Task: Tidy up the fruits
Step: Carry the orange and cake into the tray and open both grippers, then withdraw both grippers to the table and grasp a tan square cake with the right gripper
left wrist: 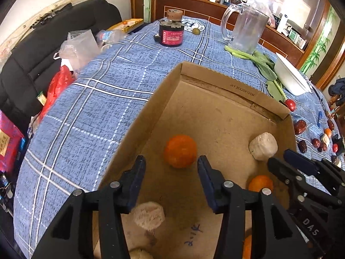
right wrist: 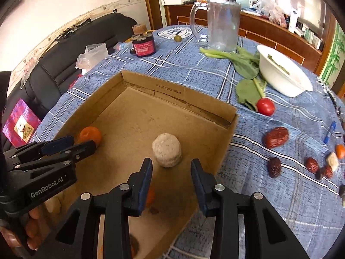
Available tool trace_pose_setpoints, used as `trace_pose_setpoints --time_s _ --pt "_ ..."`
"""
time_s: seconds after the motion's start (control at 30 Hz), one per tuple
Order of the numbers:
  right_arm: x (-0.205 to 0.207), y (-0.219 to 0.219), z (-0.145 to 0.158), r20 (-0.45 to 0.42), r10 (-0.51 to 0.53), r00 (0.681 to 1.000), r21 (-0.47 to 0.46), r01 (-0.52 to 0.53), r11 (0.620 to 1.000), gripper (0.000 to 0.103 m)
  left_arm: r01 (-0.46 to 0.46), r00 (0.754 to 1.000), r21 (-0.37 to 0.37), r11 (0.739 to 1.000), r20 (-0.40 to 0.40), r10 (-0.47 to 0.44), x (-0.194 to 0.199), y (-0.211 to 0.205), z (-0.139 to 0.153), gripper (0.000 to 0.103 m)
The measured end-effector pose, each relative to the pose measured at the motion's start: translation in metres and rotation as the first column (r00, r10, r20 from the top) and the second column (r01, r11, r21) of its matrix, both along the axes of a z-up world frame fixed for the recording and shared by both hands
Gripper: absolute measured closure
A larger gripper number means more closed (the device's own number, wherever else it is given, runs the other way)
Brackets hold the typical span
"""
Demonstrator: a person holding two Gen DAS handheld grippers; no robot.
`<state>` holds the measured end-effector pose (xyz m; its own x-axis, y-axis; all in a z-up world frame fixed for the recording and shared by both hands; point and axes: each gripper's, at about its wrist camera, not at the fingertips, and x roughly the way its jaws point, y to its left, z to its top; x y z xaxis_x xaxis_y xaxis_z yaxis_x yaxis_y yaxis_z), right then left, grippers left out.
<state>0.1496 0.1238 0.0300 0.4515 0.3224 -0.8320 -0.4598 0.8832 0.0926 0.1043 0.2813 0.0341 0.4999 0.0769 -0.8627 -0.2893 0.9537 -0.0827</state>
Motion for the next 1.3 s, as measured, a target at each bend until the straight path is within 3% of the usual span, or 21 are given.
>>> trace_pose_setpoints --time_s 0.47,0.67,0.93,1.13,1.3 --pt "-0.064 -0.055 0.024 0.042 -0.027 0.999 0.009 0.026 1.000 0.056 -0.020 0.997 0.076 0.997 0.078 0.014 -0.054 -0.038 0.023 0.038" --pt "-0.095 -0.094 0.022 0.031 -0.065 0.997 0.017 0.065 0.998 0.050 0.049 0.993 0.067 0.997 0.104 -0.056 -0.076 -0.086 0.028 0.033" --pt "-0.129 -0.165 0.010 -0.001 -0.158 0.987 0.028 0.158 0.987 0.043 0.190 0.978 0.052 0.980 0.074 -0.193 -0.080 -0.161 0.023 0.033" --pt "-0.135 -0.233 0.005 -0.003 -0.276 0.961 0.028 0.276 0.961 0.044 0.260 0.964 0.067 0.963 0.042 -0.264 -0.074 -0.207 0.017 0.033" --pt "-0.110 -0.309 0.015 0.030 -0.414 0.910 0.039 0.413 0.910 0.044 0.287 0.957 0.077 0.955 0.031 -0.290 -0.067 -0.235 0.016 0.033"
